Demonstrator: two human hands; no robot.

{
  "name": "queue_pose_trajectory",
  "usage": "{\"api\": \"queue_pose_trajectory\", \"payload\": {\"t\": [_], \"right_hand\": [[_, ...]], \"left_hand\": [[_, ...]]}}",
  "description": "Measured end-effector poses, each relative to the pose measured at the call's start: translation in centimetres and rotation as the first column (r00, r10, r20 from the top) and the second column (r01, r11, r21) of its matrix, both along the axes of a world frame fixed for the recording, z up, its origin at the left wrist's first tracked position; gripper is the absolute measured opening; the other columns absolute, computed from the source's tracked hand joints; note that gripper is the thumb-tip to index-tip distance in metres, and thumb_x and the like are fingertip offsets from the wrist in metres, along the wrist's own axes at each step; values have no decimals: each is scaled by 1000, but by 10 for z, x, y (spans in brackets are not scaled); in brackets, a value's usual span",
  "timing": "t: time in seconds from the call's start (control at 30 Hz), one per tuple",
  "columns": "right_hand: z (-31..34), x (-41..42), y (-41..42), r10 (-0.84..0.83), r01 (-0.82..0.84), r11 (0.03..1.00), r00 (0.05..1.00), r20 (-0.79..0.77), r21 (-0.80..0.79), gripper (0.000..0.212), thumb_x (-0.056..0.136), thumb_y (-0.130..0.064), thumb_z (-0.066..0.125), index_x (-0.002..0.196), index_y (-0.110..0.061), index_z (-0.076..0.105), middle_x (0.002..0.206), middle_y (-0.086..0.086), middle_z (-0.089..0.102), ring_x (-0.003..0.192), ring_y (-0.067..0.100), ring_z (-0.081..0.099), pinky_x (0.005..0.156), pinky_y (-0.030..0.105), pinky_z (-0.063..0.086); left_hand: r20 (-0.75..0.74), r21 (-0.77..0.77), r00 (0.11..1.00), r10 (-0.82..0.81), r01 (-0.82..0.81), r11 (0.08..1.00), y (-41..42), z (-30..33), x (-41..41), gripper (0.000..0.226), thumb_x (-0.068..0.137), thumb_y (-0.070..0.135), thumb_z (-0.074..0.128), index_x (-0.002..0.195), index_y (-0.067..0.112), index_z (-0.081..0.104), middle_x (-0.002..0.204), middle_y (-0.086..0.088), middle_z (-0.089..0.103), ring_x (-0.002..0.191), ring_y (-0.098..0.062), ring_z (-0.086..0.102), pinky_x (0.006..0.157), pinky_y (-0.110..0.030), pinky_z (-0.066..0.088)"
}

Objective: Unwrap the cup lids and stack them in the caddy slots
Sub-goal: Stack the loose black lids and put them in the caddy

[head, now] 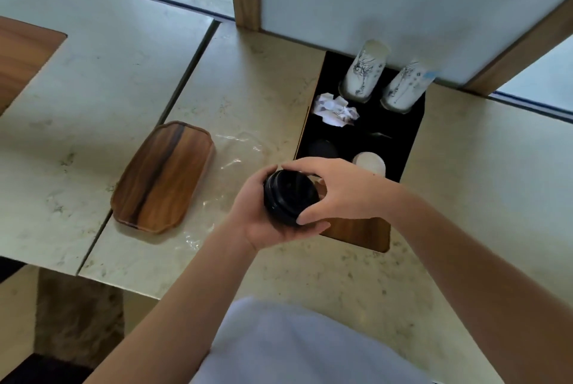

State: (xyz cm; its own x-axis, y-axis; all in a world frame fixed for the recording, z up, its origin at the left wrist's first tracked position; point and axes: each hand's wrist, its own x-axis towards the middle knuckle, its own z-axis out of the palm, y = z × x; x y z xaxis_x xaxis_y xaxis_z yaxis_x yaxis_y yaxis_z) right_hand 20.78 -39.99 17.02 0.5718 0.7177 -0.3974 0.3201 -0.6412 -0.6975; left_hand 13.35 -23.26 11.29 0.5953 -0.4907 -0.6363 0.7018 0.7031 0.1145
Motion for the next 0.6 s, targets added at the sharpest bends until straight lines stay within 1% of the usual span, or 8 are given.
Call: {"api": "queue_pose_trajectory", "payload": {"t": [0.1,0.17,0.23,0.3,0.37,0.4,0.53,0.6], "right_hand": [[2,-13,-14,10,-10,1000,1000,-30,1,88,69,-44,81,146,-45,39,137,-33,46,119,-16,43,87,5,35],[6,-18,-21,16,-16,1000,999,-52,-8,88,69,-46,80,145,-49,37,127,-44,44,114,-26,41,83,2,36],[10,-21,-25,36,-38,999,999,-40,-36,88,68,-48,80,144,-52,36,118,-50,41,106,-33,38,80,2,36],[12,-24,-27,52,-53,997,998,-25,-59,89,68,-48,80,144,-51,35,116,-47,43,103,-29,43,80,4,35],[12,-25,-28,60,-62,996,998,-24,-65,90,69,-47,81,146,-49,34,123,-40,43,106,-17,47,83,6,34],[12,-25,-29,65,-67,996,998,-27,-67,90,70,-46,81,147,-49,34,127,-37,42,107,-15,46,84,6,34],[13,-25,-32,71,-74,996,996,-62,-51,89,70,-46,81,145,-50,34,133,-34,44,106,-18,47,88,9,39],[11,-24,-33,45,-48,999,994,-100,-22,86,69,-46,82,142,-52,37,133,-34,48,110,-16,51,95,16,45]], "left_hand": [[-10,36,999,-35,36,999,-11,6,-11,50,90,55,54,103,14,80,113,-15,74,100,-38,71,81,-55,55],[-23,35,997,-70,71,997,-16,11,-16,53,89,60,54,108,16,78,116,-13,72,106,-39,65,75,-49,55],[-30,25,994,-101,102,995,-20,15,-20,61,88,67,51,109,16,76,116,-14,71,105,-42,64,69,-44,55],[-26,18,993,-119,120,993,-23,16,-22,69,87,71,49,108,13,77,116,-17,71,102,-46,66,67,-43,55],[-21,9,993,-120,120,993,-24,15,-24,72,86,73,49,109,10,77,117,-19,71,104,-47,66,68,-44,56],[-16,4,993,-117,117,993,-23,14,-24,74,86,73,49,111,9,77,119,-20,71,106,-48,65,70,-45,56],[52,-25,991,-120,122,992,-24,12,-24,72,86,71,56,118,9,74,125,-21,69,113,-48,64,86,-54,55],[98,-28,989,-108,112,993,-28,11,-25,65,84,64,65,120,10,73,124,-20,69,112,-46,65,88,-56,54]]}}
